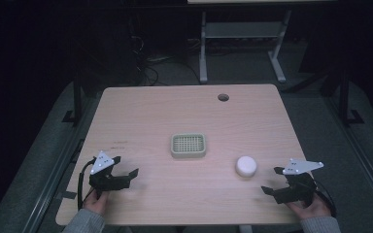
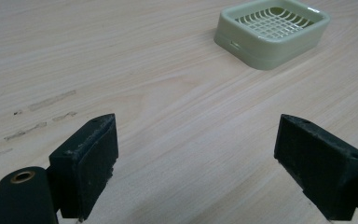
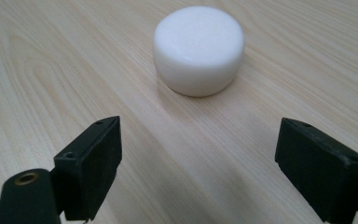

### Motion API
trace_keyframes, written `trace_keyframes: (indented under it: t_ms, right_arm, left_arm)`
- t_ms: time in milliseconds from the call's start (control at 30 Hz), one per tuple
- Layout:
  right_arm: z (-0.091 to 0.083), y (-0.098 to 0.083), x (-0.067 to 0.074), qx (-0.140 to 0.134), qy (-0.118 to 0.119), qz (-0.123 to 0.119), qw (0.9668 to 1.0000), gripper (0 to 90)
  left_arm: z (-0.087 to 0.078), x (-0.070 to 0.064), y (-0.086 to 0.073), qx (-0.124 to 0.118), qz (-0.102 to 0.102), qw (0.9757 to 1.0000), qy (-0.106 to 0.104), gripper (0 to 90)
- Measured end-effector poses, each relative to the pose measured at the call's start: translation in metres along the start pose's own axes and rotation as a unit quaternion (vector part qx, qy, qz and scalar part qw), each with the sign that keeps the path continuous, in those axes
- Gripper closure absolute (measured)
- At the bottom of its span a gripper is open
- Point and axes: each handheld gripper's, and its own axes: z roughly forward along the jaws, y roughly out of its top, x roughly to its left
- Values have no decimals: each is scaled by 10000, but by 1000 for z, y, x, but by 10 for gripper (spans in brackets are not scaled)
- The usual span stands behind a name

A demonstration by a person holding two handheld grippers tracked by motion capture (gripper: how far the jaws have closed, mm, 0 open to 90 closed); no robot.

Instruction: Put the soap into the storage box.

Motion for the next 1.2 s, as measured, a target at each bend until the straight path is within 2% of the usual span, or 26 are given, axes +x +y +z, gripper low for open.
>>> trace_keyframes:
  t_ms: [333, 533, 633, 833, 900, 933, 1033, 1200]
  right_arm:
    - [-5, 7, 4, -23, 19, 3, 10000, 138]
    - [-6, 20, 6, -39, 45, 67, 10000, 137]
    - [-3, 26, 6, 56, 70, 9, 10000, 138]
    - [3, 35, 4, 166, 135, 67, 9997, 138]
    - [5, 44, 3, 226, 194, -32, 9995, 138]
    - [6, 46, 4, 265, 211, 9, 9994, 138]
    - [12, 55, 2, 404, 269, -108, 9988, 138]
    - [24, 65, -1, 640, 323, -117, 9974, 138]
  left_arm:
    - [-1, -1, 0, 22, -6, 10000, -22, 132]
    - [-1, -1, 1, 45, 26, 10000, -11, 132]
    - [-1, -1, 1, 45, 45, 10000, -5, 131]
    - [0, -1, 0, 16, 17, 10000, 23, 132]
    - [1, -1, 0, -2, 23, 10000, 23, 132]
    - [0, -1, 1, 30, 43, 10000, 35, 132]
    - [0, -2, 2, -14, 49, 10000, 39, 132]
    - [1, -2, 2, 0, 81, 10000, 57, 132]
